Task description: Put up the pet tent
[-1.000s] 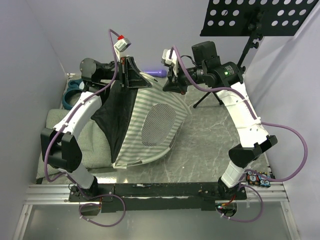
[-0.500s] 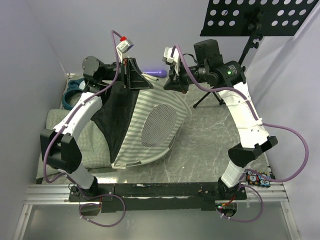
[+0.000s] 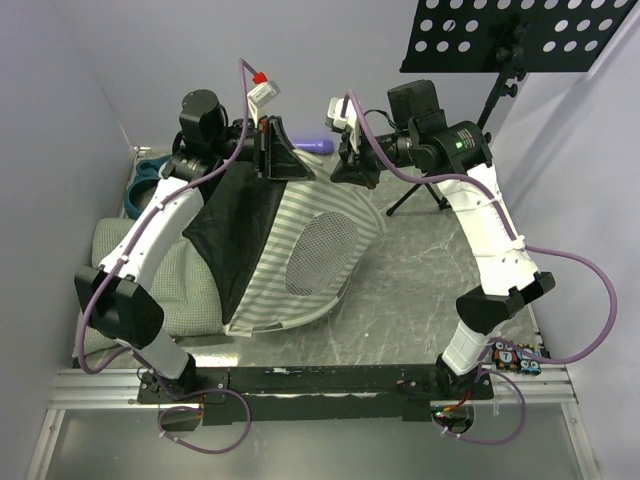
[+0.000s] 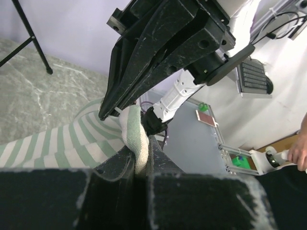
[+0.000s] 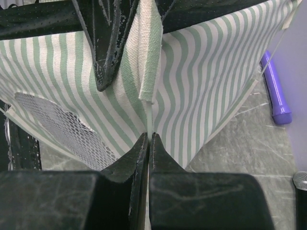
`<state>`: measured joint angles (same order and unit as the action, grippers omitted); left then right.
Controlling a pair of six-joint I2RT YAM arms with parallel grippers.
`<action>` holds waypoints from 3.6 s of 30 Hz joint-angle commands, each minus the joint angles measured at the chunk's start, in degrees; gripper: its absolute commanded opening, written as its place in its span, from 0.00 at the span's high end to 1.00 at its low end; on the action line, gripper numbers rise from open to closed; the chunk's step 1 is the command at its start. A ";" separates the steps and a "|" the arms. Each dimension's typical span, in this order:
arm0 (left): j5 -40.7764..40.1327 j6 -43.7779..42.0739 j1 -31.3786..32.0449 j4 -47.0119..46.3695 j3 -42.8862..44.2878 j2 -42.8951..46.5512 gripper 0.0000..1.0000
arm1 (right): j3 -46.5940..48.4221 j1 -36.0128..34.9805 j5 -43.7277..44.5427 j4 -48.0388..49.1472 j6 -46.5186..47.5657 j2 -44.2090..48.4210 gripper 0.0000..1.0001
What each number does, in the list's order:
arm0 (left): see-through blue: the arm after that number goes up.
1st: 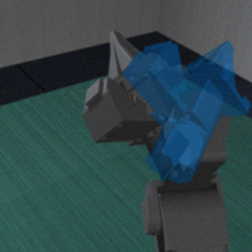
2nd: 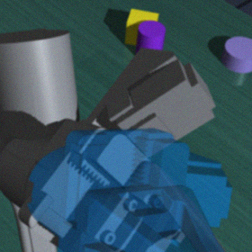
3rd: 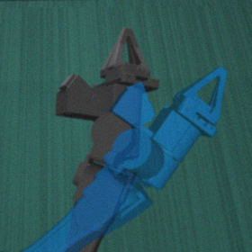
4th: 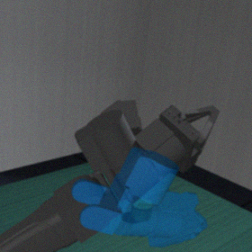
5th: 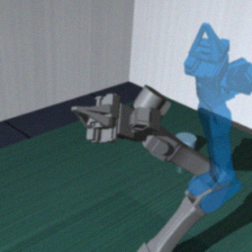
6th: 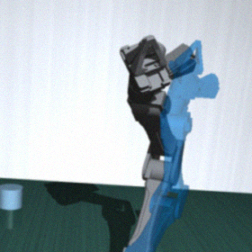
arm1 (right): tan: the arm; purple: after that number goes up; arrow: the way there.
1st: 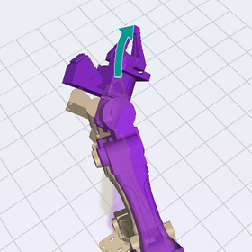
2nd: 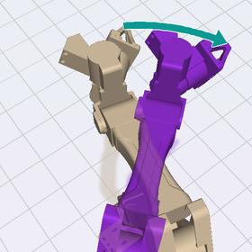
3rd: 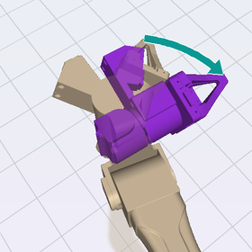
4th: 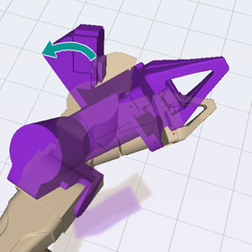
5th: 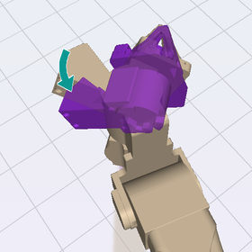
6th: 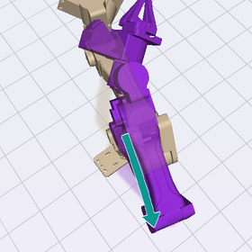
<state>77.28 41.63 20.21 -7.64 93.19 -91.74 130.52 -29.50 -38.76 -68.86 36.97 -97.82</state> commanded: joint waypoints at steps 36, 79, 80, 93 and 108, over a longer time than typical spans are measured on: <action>-1.87 -14.59 -4.56 8.20 7.45 -2.12 0.97 | -18.34 10.85 -11.06 13.63 -11.29 12.64 0.00; -8.27 8.65 -12.12 -13.64 12.19 -10.12 0.74 | -93.26 4.80 0.63 84.95 11.89 33.92 0.75; -9.06 7.43 -12.47 -11.46 12.72 -10.12 0.71 | -92.82 4.80 -0.16 83.55 12.33 34.79 0.87; -34.52 -26.29 -22.83 26.50 31.58 -11.44 0.00 | -85.71 4.80 -5.00 73.10 12.86 38.50 1.00; -23.58 -50.63 -18.21 35.69 27.32 8.50 0.02 | -63.21 4.54 -1.94 44.96 23.15 32.17 1.00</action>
<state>40.36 -8.71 -4.38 27.38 118.04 -89.84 59.40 -24.51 -40.56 -17.61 57.23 -64.12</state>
